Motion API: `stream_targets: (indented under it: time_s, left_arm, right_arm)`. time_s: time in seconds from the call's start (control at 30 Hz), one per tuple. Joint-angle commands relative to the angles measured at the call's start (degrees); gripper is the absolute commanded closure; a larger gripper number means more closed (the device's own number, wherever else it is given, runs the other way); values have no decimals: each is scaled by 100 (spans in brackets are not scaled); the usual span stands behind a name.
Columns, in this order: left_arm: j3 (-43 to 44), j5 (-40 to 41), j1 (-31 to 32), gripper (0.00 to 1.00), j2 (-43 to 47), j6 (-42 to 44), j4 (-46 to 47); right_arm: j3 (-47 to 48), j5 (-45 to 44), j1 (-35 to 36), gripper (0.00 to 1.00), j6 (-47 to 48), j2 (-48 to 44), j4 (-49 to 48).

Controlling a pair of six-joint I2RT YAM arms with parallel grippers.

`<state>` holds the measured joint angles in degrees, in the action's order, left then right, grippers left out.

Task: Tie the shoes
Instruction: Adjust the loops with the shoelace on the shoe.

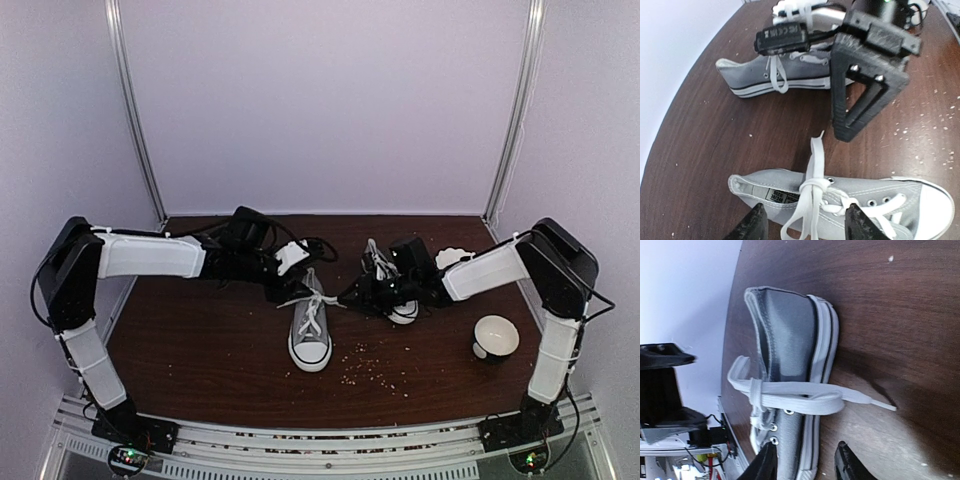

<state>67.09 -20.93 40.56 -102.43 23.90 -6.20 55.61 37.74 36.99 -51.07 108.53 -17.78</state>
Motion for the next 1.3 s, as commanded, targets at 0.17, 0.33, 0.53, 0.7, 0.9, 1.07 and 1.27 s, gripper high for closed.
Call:
stream_targets:
  time_s: [0.17,0.33,0.53,0.7,0.9,1.07,1.27]
  left_arm:
    - [-157,-696,-664,66,298,311,-589]
    - [-63,-222,-671,63,-83,533,-590]
    - [-166,8,-672,59,-213,902,-182]
    - [40,115,-632,63,-565,988,-267]
    - [49,-34,-599,62,-620,1157,-196]
    - [41,-183,-536,56,-619,1275,-195]
    - [84,-248,-463,55,-624,1372,-185]
  right_arm:
    - [1494,-348,-217,52,3058,49,3452]
    - [1355,-7,-328,47,1801,318,2161]
    - [1336,208,-298,39,1233,625,1439]
    - [1370,363,-297,39,1031,906,1129]
    - [1338,682,-294,41,753,1030,783]
    - [1232,856,-288,43,447,1099,355]
    - [1167,862,-285,43,405,1101,340]
